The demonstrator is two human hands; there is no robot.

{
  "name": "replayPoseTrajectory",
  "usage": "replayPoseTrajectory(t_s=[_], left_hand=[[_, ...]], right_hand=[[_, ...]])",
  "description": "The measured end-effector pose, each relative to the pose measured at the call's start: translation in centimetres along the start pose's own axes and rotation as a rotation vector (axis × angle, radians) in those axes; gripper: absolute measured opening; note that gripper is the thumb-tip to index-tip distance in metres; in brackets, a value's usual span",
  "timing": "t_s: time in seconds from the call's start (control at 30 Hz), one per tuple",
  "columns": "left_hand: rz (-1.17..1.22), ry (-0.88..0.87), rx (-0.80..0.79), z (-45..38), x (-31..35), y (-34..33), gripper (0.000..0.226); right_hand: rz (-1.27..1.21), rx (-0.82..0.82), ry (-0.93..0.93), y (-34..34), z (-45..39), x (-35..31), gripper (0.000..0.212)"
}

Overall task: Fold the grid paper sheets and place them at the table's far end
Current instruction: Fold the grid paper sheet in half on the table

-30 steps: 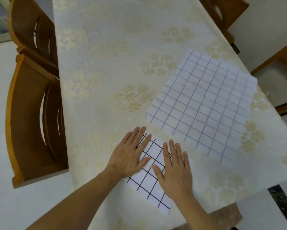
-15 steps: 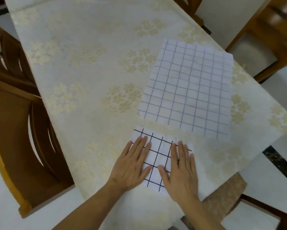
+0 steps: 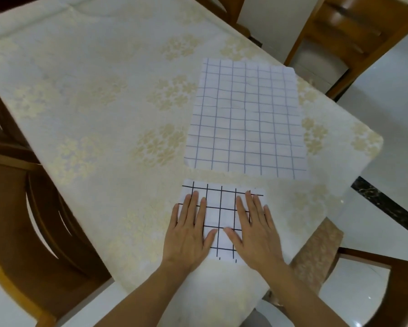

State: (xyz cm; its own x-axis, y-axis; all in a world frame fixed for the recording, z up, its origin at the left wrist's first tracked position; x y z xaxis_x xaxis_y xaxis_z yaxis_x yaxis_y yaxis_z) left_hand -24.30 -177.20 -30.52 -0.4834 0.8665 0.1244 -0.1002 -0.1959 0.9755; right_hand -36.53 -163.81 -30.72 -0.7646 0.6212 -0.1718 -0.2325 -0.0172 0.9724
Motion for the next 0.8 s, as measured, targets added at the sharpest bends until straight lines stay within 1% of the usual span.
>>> replayPoseTrajectory(t_s=[0.27,0.43,0.57,0.73,0.8], left_hand=[[-0.013,0.016,0.006,0.0,0.2,0.0,0.076],[-0.036,0.027,-0.051,0.0,0.2,0.2,0.076],[-0.038,0.026,-0.046,-0.2,0.3,0.3,0.075],[-0.058,0.021,-0.032,0.1,0.4,0.9,0.074],[-0.039,0.064,-0.013,0.7,0.0,1.6,0.072]], right_hand=[[-0.004,-0.004,-0.020,-0.2,-0.5,0.4,0.080],[-0.026,-0.004,-0.021,0.1,-0.3,0.1,0.079],[-0.033,-0.022,-0.029,-0.1,-0.2,0.1,0.081],[-0.043,-0.037,0.018,1.1,-0.9,0.7,0.083],[-0.052,-0.024,0.082,2.7,-1.4,0.7,0.082]])
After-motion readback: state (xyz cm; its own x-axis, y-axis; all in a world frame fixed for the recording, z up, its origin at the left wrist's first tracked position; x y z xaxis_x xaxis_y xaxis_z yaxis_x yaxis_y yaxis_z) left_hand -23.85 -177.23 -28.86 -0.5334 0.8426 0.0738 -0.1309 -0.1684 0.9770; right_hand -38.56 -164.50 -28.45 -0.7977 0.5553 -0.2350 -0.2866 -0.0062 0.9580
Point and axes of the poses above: each hand's wrist, its own z-axis away from the middle knuckle, its own y-axis out of the back of the hand, x = y × z, the point moved 6 cm from there along -z, towards the middle knuckle, and after that the axes turned 3 degrees about -z, right-handed, at the moved point
